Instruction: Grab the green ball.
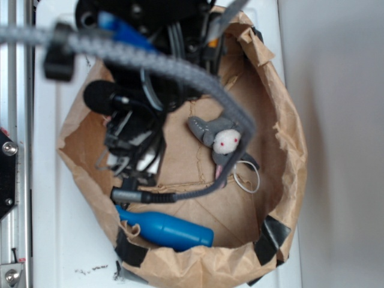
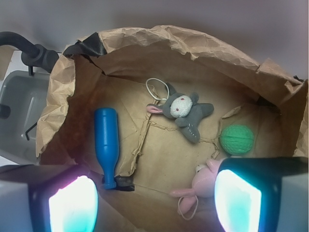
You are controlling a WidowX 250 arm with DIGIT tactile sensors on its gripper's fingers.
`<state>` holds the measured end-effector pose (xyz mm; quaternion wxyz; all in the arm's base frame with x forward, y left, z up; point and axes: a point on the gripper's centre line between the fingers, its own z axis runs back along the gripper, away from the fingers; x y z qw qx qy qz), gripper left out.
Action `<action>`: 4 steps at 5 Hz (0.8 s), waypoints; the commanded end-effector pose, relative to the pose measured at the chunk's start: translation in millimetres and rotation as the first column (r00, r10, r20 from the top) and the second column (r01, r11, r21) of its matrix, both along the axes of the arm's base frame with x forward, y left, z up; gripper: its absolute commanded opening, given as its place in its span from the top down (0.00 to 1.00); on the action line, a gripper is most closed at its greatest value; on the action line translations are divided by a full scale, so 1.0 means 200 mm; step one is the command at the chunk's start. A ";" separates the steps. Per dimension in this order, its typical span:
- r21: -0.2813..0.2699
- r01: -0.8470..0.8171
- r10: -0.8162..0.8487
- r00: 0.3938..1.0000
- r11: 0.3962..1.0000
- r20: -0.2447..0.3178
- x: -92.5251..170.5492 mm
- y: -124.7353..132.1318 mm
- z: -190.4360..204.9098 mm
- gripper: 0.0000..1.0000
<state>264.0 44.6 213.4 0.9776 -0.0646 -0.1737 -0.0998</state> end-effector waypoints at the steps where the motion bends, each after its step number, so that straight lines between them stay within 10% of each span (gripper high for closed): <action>1: 0.131 0.020 -0.025 0.999 0.991 0.036 0.12 0.03 -0.21 0.00; 4: 0.169 0.136 -0.137 0.991 0.976 -0.005 0.17 0.07 -0.44 0.00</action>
